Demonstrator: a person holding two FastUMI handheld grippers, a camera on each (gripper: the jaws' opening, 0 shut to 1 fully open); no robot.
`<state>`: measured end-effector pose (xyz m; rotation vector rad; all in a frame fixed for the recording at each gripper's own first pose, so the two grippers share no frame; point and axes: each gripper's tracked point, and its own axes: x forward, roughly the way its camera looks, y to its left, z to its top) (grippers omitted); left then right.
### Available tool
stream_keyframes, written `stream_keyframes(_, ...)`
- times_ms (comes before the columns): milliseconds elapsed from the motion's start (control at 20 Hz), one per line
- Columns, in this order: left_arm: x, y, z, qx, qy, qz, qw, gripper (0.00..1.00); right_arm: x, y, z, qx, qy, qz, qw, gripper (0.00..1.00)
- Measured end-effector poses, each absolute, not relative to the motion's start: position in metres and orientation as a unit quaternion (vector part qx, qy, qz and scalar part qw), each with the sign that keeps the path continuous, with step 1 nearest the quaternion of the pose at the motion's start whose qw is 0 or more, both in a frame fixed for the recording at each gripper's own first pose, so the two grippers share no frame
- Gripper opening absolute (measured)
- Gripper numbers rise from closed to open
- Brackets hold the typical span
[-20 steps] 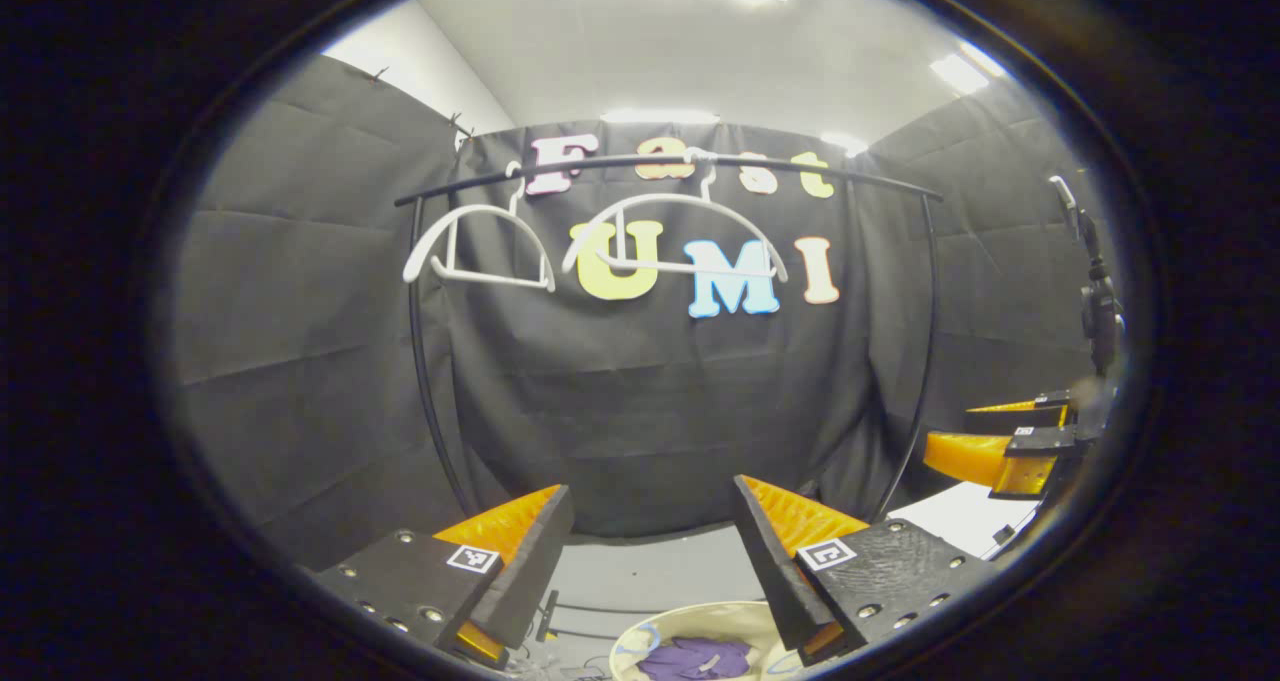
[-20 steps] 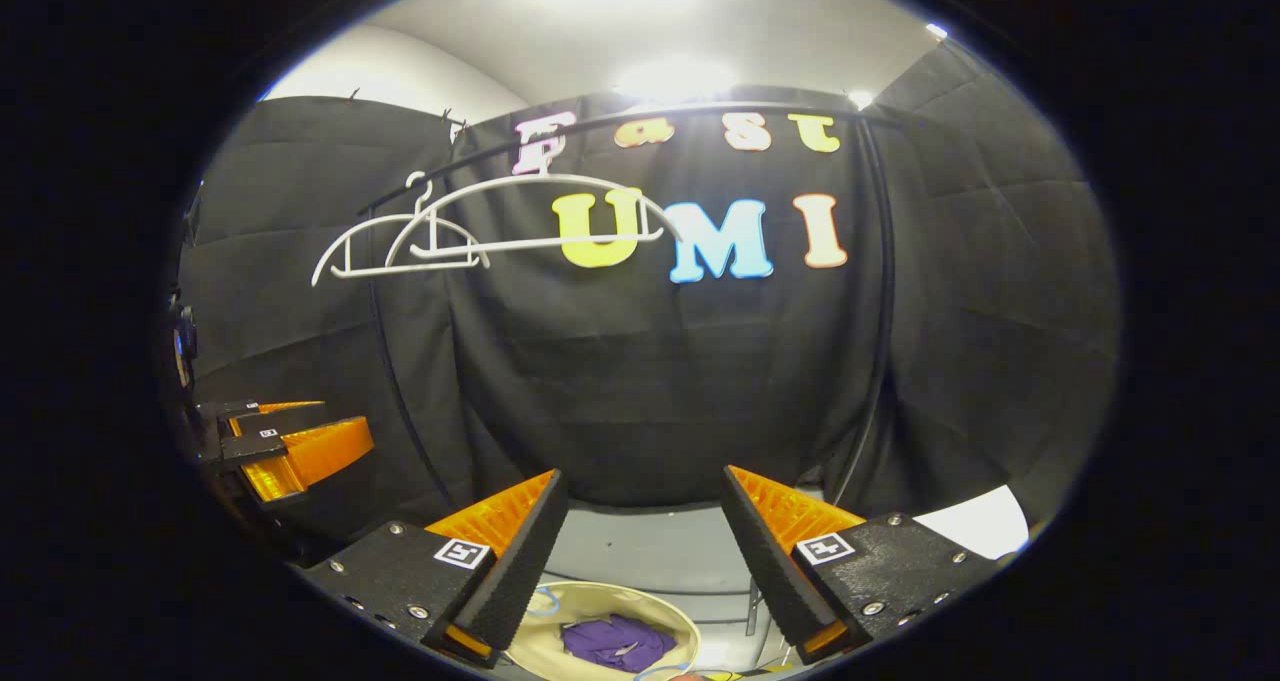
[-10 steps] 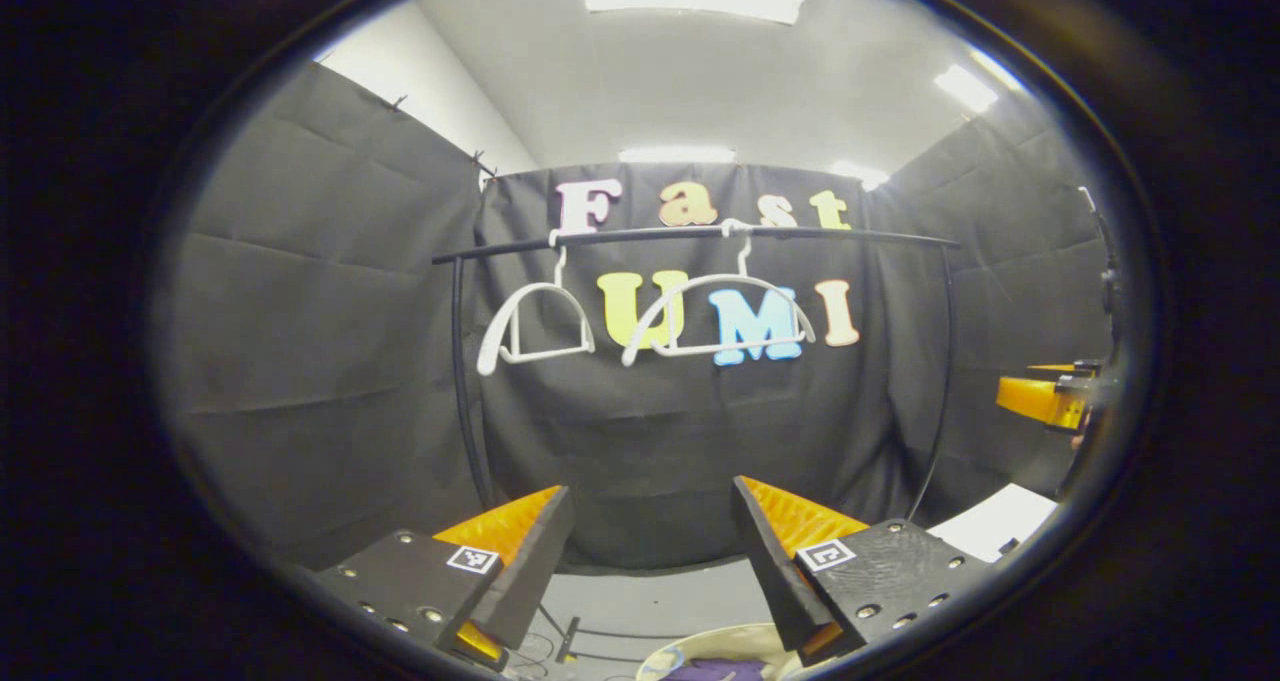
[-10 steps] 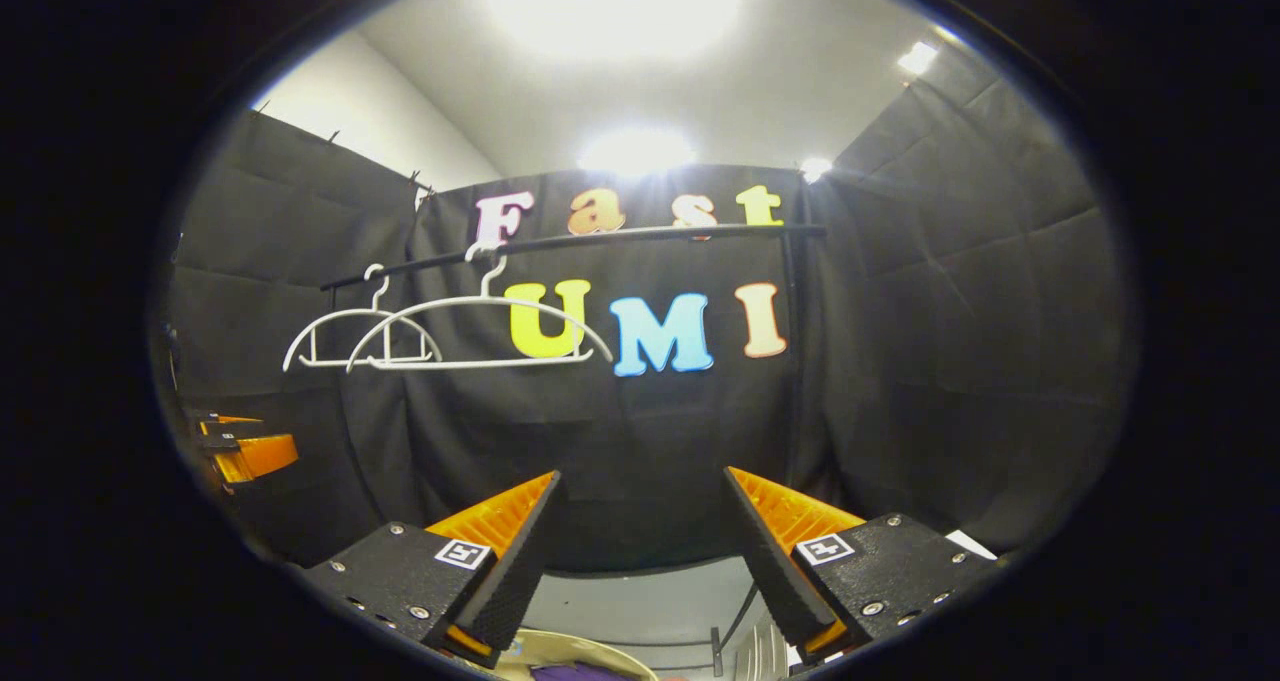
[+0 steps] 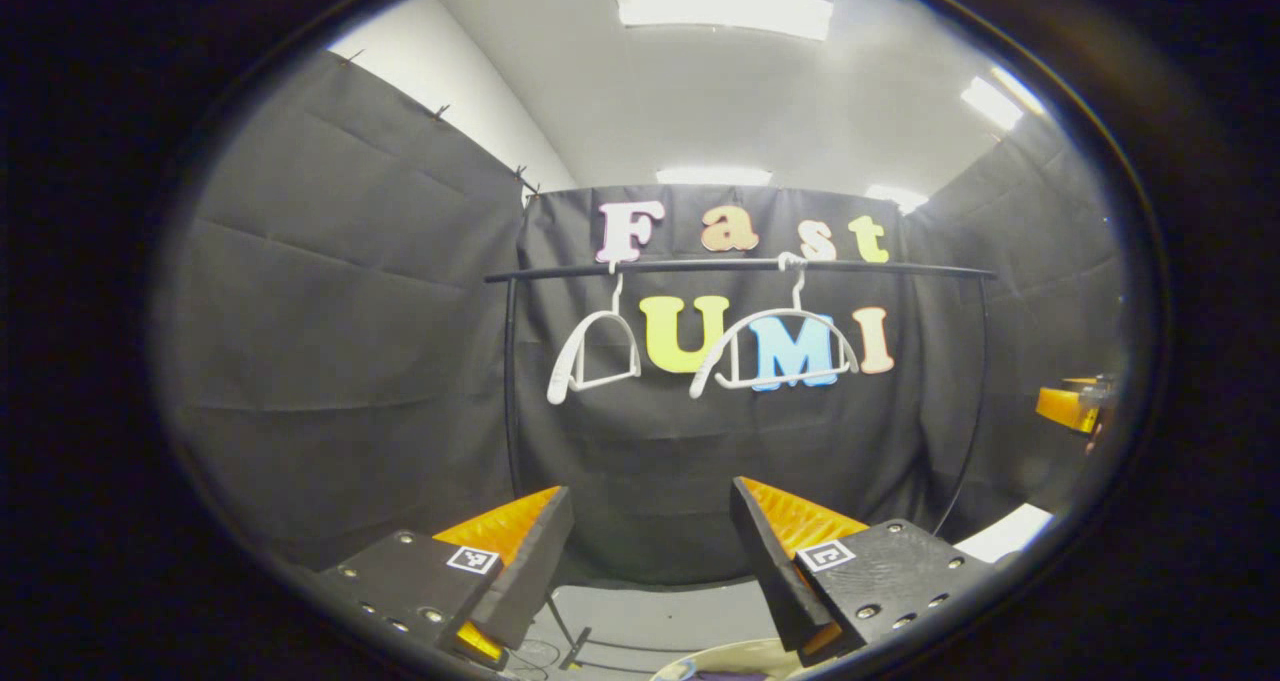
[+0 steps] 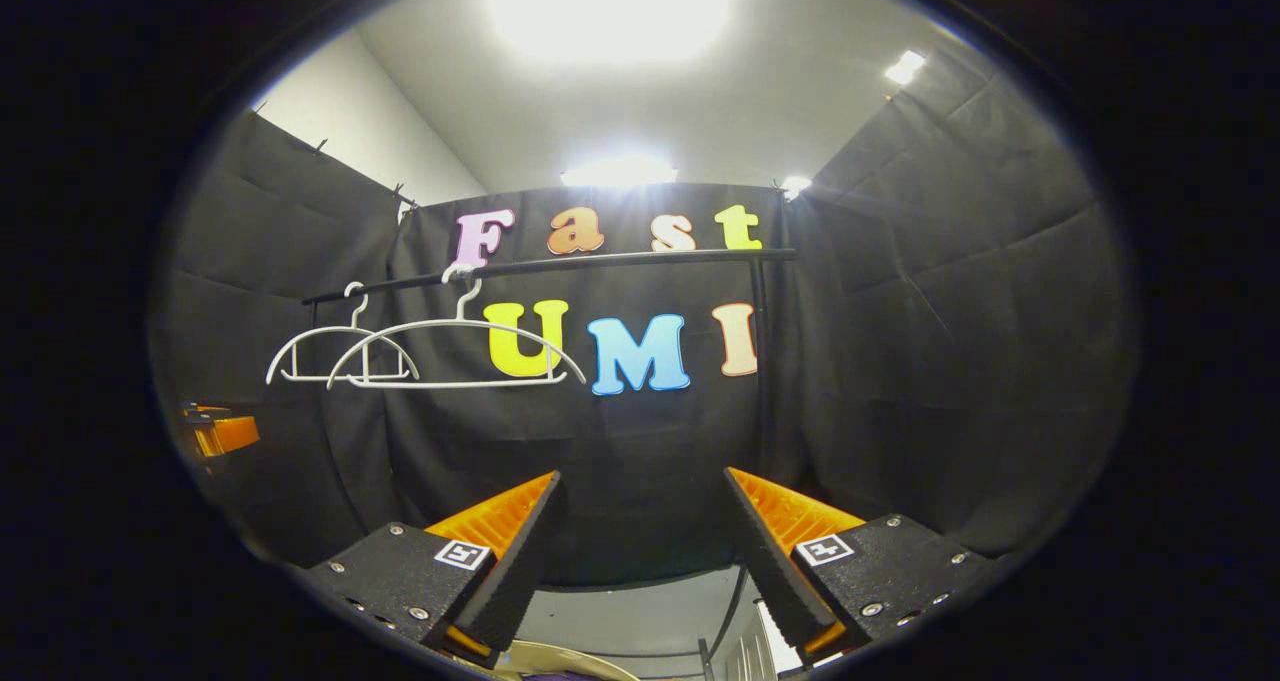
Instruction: Grasp the clothes on the hanger with both hands and then place them into the laundry hamper below.
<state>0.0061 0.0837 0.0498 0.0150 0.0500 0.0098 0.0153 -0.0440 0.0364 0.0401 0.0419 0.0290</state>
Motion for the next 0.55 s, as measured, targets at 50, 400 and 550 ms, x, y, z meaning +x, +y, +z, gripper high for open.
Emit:
stream_keyframes(50,0.006,0.086,0.054,0.011,0.021,0.007,1.0,0.98,0.014,-0.044,0.037,0.021,0.02,0.013,0.999,0.95)
stream_keyframes(400,0.015,0.086,0.061,0.007,0.004,0.01,1.0,0.92,0.019,-0.038,0.041,0.033,0.018,0.011,0.999,0.95)
stream_keyframes(550,0.016,0.088,0.057,0.007,0.008,0.012,1.0,0.92,0.019,-0.037,0.044,0.029,0.015,0.013,0.999,0.95)
